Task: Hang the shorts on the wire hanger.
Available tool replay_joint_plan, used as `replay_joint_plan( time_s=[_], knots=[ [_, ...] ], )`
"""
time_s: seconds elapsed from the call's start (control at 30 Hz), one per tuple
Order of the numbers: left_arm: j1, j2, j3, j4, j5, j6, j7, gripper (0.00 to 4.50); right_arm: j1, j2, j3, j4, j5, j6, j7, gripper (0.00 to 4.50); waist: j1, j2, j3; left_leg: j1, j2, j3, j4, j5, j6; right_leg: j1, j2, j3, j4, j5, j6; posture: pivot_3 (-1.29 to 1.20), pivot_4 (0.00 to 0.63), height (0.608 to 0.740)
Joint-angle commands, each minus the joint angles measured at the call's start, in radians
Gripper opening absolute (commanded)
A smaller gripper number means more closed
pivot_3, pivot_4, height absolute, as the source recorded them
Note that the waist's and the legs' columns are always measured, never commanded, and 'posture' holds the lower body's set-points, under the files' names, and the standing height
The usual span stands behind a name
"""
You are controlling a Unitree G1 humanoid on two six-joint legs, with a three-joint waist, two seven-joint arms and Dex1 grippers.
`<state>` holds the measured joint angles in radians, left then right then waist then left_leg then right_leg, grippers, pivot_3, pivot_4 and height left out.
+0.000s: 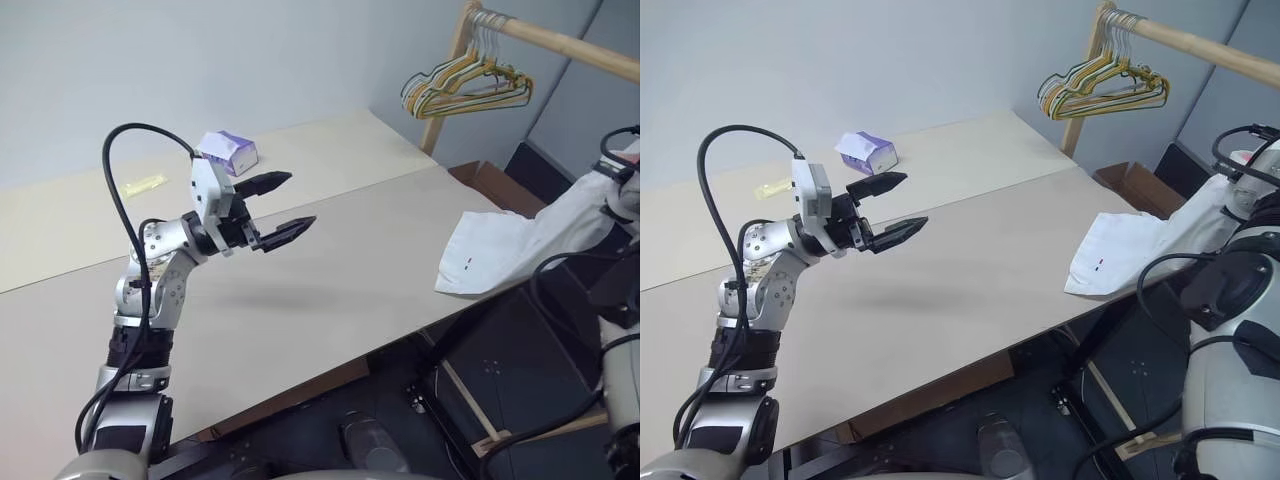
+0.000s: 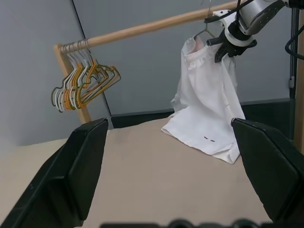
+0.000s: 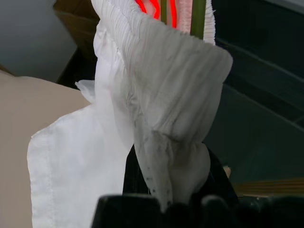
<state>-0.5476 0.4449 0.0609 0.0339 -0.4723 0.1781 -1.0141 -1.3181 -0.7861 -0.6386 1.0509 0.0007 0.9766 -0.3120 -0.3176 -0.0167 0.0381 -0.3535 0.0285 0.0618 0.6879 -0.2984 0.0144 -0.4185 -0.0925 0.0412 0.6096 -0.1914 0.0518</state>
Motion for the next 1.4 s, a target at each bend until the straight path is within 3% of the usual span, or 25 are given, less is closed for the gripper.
replay_joint_plan(
  time_s=[0.03, 0.47, 0.6, 0.9, 1.1, 1.4],
  knots=[
    [-0.006, 0.004, 0.007, -0.043, -0.007, -0.011, 0.008, 4.48, -0.055, -0.045, -0.009, 0.030, 0.051, -0.048, -0.026, 0.00, 0.000, 0.000, 0.000, 0.000, 0.000, 0.000, 0.000, 0.000, 0.000, 0.000, 0.000, 0.000, 0.000, 0.000, 0.000, -0.22, 0.000, 0.740],
    [-0.001, -0.025, 0.041, -0.083, -0.126, 0.008, -0.013, 4.48, -0.038, -0.056, 0.038, 0.091, 0.117, -0.044, -0.071, 0.00, 0.001, 0.000, 0.000, 0.000, 0.000, 0.002, -0.001, 0.000, 0.000, 0.000, 0.000, 0.002, -0.001, -0.003, 0.005, -0.22, 0.000, 0.740],
    [0.015, -0.020, 0.042, -0.100, -0.161, 0.015, -0.039, 4.50, -0.027, -0.056, 0.064, 0.091, 0.115, -0.047, -0.073, 1.22, 0.001, 0.000, 0.000, 0.000, 0.000, 0.002, -0.001, 0.000, 0.001, 0.000, 0.000, 0.002, -0.001, -0.003, 0.005, -0.22, 0.000, 0.740],
    [0.024, -0.013, 0.038, -0.105, -0.161, 0.007, -0.053, 4.50, -0.022, -0.043, 0.102, 0.088, 0.104, -0.077, -0.116, 4.46, 0.002, 0.000, 0.000, 0.000, 0.000, 0.002, -0.001, 0.000, 0.001, 0.000, 0.000, 0.002, -0.001, -0.003, 0.006, -0.20, 0.000, 0.740],
    [0.023, -0.009, 0.038, -0.099, -0.147, -0.006, -0.053, 4.50, -0.016, -0.028, 0.170, 0.024, 0.062, -0.115, -0.167, 4.46, 0.002, 0.000, 0.000, 0.001, 0.000, 0.002, -0.001, 0.000, 0.001, 0.000, 0.000, 0.002, -0.001, -0.003, 0.006, -0.20, 0.000, 0.740],
    [0.024, -0.001, 0.043, -0.093, -0.142, -0.018, -0.059, 4.50, 0.109, 0.083, 0.377, -0.402, -0.145, -0.132, -0.336, 4.46, 0.005, 0.001, 0.000, 0.000, 0.001, 0.002, -0.001, 0.000, 0.001, -0.001, 0.001, 0.003, 0.000, -0.002, 0.005, -0.19, 0.000, 0.740]
  ],
)
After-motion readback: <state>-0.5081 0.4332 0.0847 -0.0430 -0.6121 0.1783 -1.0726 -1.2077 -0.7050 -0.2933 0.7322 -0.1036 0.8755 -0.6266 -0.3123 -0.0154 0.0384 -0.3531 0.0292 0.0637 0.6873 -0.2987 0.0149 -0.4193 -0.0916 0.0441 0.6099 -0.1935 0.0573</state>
